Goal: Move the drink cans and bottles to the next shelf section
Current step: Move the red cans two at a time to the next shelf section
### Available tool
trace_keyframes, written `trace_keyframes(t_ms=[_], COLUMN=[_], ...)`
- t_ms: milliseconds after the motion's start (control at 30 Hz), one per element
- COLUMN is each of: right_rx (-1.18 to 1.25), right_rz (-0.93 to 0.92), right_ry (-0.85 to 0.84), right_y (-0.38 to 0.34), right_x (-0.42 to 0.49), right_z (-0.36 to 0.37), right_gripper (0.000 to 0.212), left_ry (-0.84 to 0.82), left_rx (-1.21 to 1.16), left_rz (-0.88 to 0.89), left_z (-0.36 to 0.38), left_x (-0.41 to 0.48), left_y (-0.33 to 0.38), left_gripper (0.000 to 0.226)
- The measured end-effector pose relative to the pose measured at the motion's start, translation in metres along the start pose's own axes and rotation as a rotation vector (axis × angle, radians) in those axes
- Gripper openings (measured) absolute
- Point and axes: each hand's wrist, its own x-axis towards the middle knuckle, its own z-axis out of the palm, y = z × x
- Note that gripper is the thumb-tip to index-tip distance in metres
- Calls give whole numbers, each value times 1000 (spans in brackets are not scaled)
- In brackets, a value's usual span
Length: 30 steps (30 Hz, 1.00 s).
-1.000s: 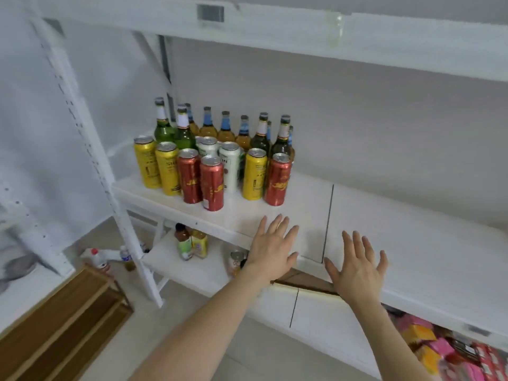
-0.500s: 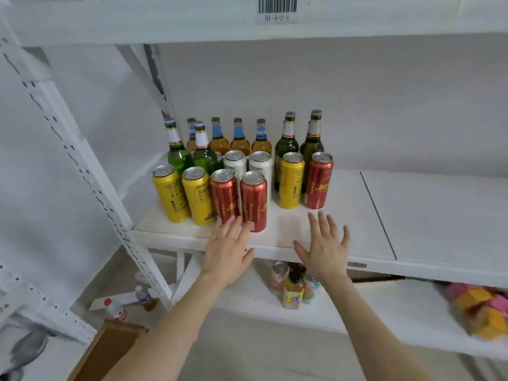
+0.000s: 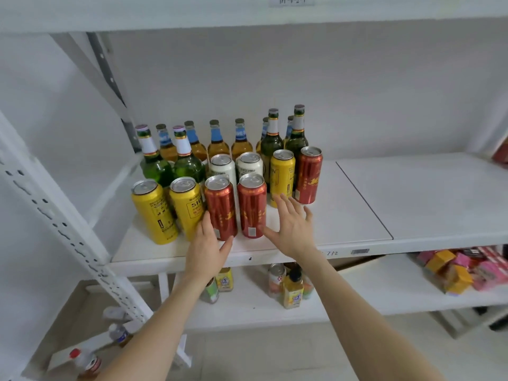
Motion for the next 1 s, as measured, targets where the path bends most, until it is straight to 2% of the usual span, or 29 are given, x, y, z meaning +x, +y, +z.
trace_keyframes(t_ms=[167,300,400,633,767,1000], right_rx=[326,720,887,1138,1195,1319], right_rz=[20,50,79,174,240,484], right_ry=[-65,-195,-249,-270,-256,-208], right_y=[-6,-9,-11,-6,-3,-4], right_x=[24,35,45,52,47,23], right_z=[7,6,8,18,15,-5], right_gripper=[84,72,61,62,61,52], left_ry=[21,-4,-54,-66,-66,-144], left_rx=[-298,-460,-568,-671,-691,-619], left_rz=[-64,-102,-165,-272,-288,-306], left_z=[18,28,34,45,43,26], left_x=[13,22,33,50,51,37], left_y=[-6,-9,-13,-19,-19,-16], left_gripper=[85,80,71,74,79,93])
